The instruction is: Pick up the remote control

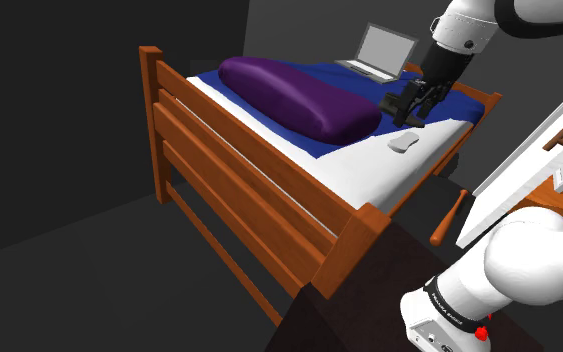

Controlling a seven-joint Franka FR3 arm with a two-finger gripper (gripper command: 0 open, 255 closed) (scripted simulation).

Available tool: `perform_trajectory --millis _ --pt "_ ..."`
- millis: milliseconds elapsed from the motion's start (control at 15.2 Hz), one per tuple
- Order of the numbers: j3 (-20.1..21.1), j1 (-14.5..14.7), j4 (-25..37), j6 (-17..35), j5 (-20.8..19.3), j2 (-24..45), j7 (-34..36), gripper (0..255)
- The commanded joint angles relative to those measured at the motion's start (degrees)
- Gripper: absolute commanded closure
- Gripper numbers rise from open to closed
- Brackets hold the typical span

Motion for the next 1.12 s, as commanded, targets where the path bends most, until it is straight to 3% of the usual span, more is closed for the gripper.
perform_trajectory --millis 0,1056 --pt "0.0 0.0 0.0 0.0 0.0 0.0 0.0 0" --pt "-9.39 -13.39 9.75 14.73 -1.03 24.82 14.51 0"
